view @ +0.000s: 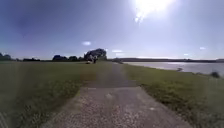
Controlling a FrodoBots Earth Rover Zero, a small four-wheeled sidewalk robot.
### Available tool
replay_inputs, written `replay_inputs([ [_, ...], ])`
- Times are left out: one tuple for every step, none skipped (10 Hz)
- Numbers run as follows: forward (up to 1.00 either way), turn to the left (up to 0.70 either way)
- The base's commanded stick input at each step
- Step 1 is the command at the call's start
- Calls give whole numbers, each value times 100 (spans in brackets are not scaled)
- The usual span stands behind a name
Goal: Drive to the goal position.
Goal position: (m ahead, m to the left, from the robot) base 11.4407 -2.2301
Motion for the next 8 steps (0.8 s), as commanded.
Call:
replay_inputs([
  [85,0],
  [85,0],
  [85,0],
  [85,0],
  [85,0],
  [85,0],
  [85,0],
  [85,0],
])
